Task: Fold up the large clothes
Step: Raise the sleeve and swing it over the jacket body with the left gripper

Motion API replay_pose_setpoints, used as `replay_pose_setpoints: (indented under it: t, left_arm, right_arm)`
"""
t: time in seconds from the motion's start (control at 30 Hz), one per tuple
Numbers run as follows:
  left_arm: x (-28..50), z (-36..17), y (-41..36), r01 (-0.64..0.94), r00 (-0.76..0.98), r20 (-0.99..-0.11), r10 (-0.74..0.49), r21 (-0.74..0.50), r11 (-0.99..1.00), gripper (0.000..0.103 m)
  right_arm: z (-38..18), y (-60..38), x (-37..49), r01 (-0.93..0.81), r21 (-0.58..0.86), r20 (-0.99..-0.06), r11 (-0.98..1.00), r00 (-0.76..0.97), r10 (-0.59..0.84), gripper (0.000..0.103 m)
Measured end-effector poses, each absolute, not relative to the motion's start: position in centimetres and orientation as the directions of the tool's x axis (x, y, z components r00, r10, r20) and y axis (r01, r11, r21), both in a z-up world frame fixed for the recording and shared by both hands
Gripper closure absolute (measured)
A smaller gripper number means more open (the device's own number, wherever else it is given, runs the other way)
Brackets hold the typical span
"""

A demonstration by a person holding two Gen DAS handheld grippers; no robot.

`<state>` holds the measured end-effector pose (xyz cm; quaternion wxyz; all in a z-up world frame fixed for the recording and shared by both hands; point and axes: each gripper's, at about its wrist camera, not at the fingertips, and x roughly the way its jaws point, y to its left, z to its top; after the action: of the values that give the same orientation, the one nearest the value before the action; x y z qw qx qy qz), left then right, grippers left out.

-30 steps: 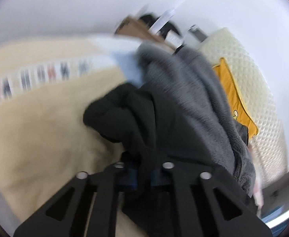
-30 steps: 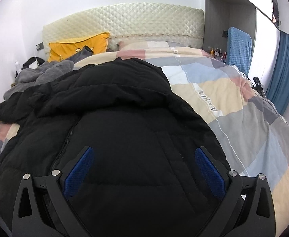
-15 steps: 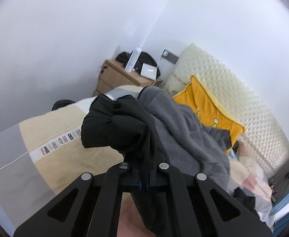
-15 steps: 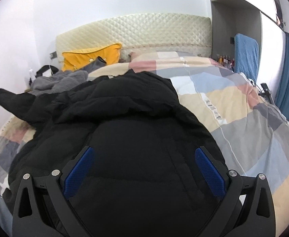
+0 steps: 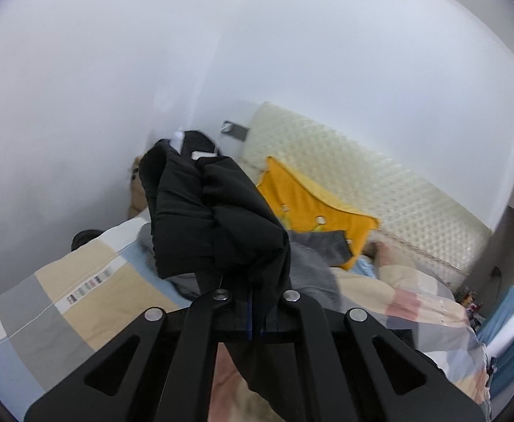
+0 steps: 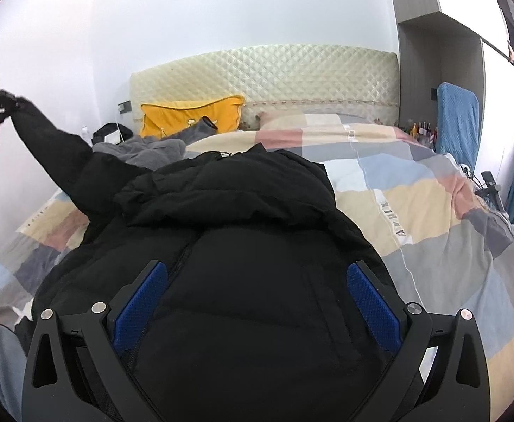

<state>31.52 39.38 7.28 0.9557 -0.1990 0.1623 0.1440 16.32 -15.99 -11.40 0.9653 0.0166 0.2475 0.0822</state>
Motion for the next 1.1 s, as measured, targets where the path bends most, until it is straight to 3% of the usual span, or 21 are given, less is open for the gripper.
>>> replay_pose_setpoints:
  t: [0.6,1.1]
  left_arm:
    - [32.4,14.2,19.8,-0.087,0.955,-0.296,0.035,-0.164,0.983,0.102]
    - [35.5,10.3,1.1,0.223,0.904,-0.371,-0.210,-0.010,0.975,0.102]
  right_arm:
    - [-9.0,-21.1,14.3,-0.124,0.152,-0.385,0.981,0.907,0.174,0.000]
    - [-8.7,-24.7,14.6,-0.100,0.193,-0.372,0.976,0.913,0.167,0.000]
